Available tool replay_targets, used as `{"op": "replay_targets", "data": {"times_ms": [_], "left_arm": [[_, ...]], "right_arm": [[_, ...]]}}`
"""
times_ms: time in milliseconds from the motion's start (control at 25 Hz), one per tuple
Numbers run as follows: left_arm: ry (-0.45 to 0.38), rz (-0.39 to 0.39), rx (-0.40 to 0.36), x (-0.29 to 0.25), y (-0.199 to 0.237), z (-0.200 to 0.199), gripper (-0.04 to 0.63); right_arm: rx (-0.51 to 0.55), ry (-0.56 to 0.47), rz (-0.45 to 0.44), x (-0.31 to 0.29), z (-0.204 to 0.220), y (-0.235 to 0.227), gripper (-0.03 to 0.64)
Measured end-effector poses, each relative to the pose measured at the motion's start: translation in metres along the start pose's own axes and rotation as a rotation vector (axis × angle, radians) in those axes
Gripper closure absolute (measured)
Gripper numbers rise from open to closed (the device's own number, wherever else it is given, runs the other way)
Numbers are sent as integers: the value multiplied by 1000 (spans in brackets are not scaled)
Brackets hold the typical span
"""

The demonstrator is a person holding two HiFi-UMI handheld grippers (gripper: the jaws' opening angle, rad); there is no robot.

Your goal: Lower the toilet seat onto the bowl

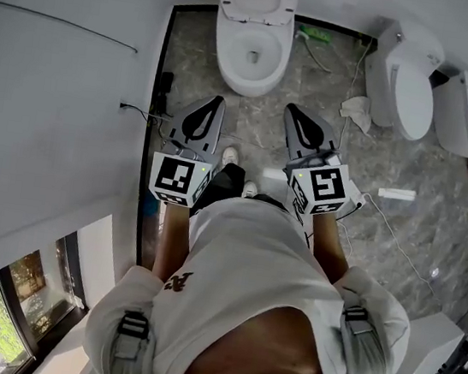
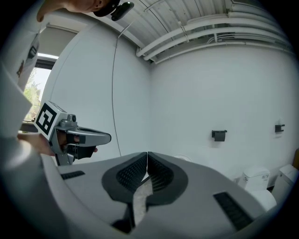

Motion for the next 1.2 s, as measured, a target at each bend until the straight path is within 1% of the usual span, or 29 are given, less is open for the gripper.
{"op": "replay_targets", "data": {"times_ms": [360, 640, 800, 1000, 1200], "left_arm": [[-3, 35, 11, -34, 64, -2, 572], [3, 82, 19, -59, 108, 0, 572], [5, 94, 16, -71, 132, 0, 572], [1, 127, 8, -80, 155, 6, 572], [9, 161, 11, -93, 168, 8, 572]], "right_arm": [[10, 20, 34, -68, -10, -4, 595], [5, 43, 77, -114, -16, -6, 595], [4, 53, 103, -136, -16, -9, 595], [-9, 55, 137, -160, -11, -6, 595], [1, 68, 154, -175, -12, -8, 595]]}}
Point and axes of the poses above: the fingertips, and each gripper's own axes: x backward along the fingers, y to its left, z out of its underside, the point moved 3 cm from there along x, backward along the fingers, and after that the axes turned 3 degrees about z, right-handed, at the moved point
